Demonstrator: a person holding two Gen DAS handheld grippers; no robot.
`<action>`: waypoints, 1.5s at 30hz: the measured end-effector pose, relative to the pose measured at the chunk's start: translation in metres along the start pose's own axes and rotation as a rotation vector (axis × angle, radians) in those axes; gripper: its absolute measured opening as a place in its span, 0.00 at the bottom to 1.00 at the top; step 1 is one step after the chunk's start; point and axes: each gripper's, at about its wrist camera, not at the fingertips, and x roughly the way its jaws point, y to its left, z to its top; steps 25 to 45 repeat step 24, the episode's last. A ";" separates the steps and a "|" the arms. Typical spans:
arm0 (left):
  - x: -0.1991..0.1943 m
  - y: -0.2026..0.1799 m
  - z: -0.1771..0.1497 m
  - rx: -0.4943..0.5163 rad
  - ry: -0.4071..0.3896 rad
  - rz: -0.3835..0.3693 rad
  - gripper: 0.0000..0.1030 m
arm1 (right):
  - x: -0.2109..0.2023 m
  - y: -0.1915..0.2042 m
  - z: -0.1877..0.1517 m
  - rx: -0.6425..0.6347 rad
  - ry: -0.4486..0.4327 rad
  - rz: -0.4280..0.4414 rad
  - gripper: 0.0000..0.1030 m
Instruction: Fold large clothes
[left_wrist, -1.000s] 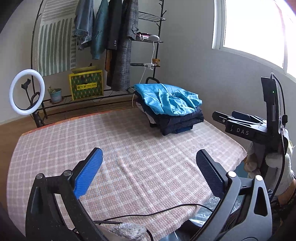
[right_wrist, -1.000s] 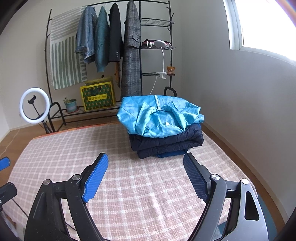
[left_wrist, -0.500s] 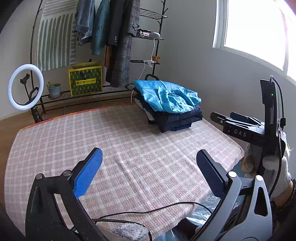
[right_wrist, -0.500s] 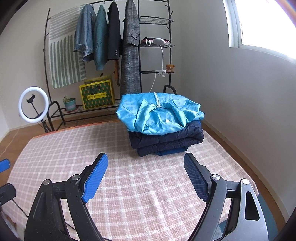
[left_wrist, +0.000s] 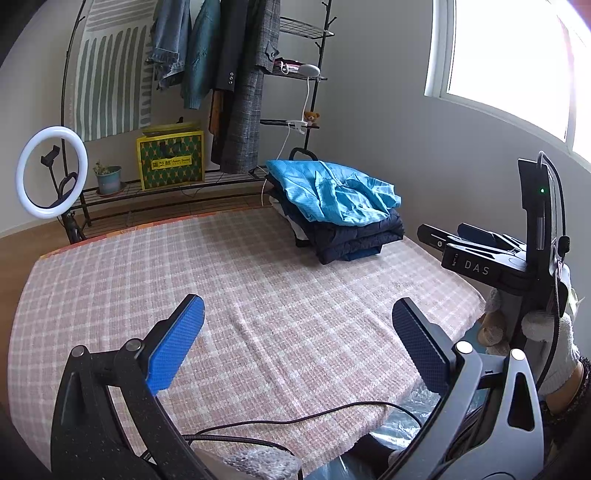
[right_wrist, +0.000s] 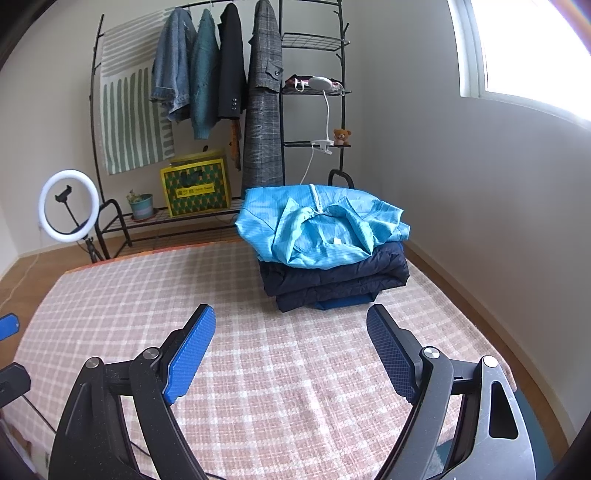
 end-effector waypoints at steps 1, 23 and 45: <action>0.000 0.000 0.000 0.000 0.001 0.002 1.00 | 0.000 0.000 0.000 -0.001 0.000 0.000 0.82; -0.001 -0.008 -0.004 -0.014 -0.019 -0.002 1.00 | -0.001 0.003 -0.003 -0.004 0.003 0.001 0.82; -0.001 -0.009 -0.004 -0.012 -0.021 0.006 1.00 | -0.002 0.003 -0.003 -0.002 0.004 0.001 0.82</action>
